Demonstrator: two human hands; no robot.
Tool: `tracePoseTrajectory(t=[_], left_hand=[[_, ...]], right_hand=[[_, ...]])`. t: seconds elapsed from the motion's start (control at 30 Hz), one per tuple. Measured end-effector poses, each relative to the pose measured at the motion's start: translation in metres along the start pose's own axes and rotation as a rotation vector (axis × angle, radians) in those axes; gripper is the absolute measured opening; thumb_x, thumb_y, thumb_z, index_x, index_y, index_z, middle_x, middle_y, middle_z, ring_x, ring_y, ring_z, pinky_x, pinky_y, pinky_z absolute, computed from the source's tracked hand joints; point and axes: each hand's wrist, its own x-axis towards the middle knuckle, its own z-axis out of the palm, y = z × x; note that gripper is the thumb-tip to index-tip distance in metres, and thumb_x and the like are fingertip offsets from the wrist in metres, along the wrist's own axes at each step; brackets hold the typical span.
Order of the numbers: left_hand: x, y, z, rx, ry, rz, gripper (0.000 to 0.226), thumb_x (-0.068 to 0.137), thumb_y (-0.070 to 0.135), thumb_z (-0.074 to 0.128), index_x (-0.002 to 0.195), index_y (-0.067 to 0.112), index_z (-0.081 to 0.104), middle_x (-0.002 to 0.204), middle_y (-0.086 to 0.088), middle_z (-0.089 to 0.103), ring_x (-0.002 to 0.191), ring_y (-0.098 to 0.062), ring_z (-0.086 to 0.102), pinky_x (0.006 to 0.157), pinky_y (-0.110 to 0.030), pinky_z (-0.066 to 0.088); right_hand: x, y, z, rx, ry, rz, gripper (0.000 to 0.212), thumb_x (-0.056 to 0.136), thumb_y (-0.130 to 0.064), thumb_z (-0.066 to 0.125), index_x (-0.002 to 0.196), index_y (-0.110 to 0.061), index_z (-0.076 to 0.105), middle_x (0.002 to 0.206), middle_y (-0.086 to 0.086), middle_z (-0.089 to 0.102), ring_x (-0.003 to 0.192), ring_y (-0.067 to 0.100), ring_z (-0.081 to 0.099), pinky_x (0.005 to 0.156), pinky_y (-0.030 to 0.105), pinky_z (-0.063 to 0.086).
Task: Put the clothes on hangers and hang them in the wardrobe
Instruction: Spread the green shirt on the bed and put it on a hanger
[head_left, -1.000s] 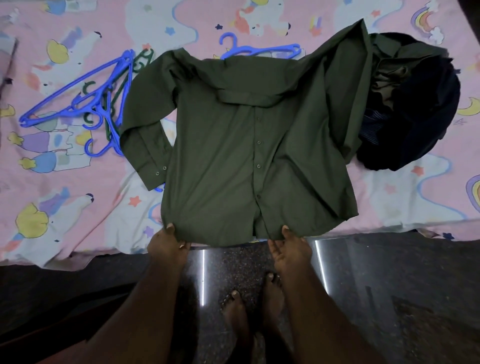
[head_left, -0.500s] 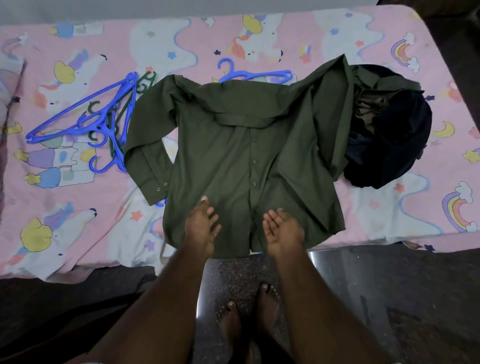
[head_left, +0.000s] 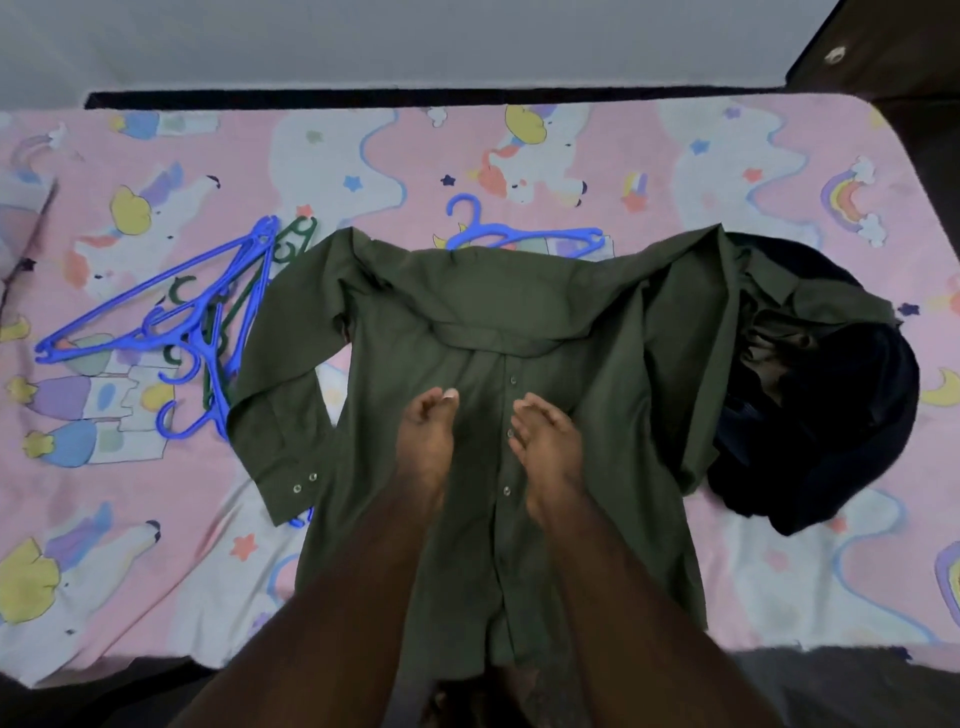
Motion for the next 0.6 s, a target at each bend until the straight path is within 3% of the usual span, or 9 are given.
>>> tracePoseTrajectory(t=[0.1,0.27,0.37,0.47,0.6], left_hand=[[0.029,0.025,0.022,0.058,0.011,0.032,0.038,0.095,0.026,0.067,0.129,0.009,0.06,0.127,-0.016,0.065,0.104,-0.018,0.062,0.105,-0.043,0.046],[0.088,0.068,0.048,0.152,-0.005,0.107,0.044,0.095,0.018,0.068,0.136,0.006,0.057,0.131,-0.006,0.063,0.12,-0.019,0.06,0.097,-0.022,0.044],[0.13,0.086,0.063,0.195,-0.038,0.121,0.046,0.095,0.021,0.068,0.138,0.012,0.056,0.132,-0.003,0.062,0.12,-0.017,0.06,0.105,-0.032,0.048],[0.169,0.099,0.075,0.227,-0.076,0.139,0.045,0.093,0.025,0.068,0.136,0.018,0.056,0.13,0.002,0.062,0.116,-0.019,0.063,0.103,-0.047,0.051],[0.205,0.111,0.083,0.161,-0.12,0.061,0.046,0.097,0.022,0.064,0.141,0.018,0.051,0.131,0.003,0.06,0.096,-0.016,0.069,0.081,-0.035,0.058]], right_hand=[[0.033,-0.02,0.02,-0.102,-0.008,-0.104,0.027,0.095,-0.007,0.063,0.122,-0.008,0.065,0.113,0.003,0.068,0.097,0.009,0.064,0.098,0.036,0.051],[0.098,-0.058,0.054,-0.281,-0.003,-0.197,0.036,0.093,-0.004,0.065,0.129,-0.004,0.062,0.116,0.004,0.07,0.095,0.007,0.064,0.103,0.036,0.05],[0.142,-0.087,0.072,-0.494,0.019,-0.31,0.037,0.091,-0.009,0.068,0.128,-0.006,0.064,0.11,0.0,0.07,0.103,0.011,0.066,0.105,0.035,0.05],[0.186,-0.116,0.09,-0.817,0.051,-0.418,0.039,0.092,-0.016,0.067,0.13,-0.011,0.063,0.124,0.001,0.069,0.116,0.015,0.063,0.107,0.03,0.045],[0.237,-0.14,0.115,-1.15,0.032,-0.568,0.042,0.096,-0.014,0.056,0.139,-0.013,0.057,0.138,0.003,0.061,0.129,0.021,0.054,0.109,0.029,0.036]])
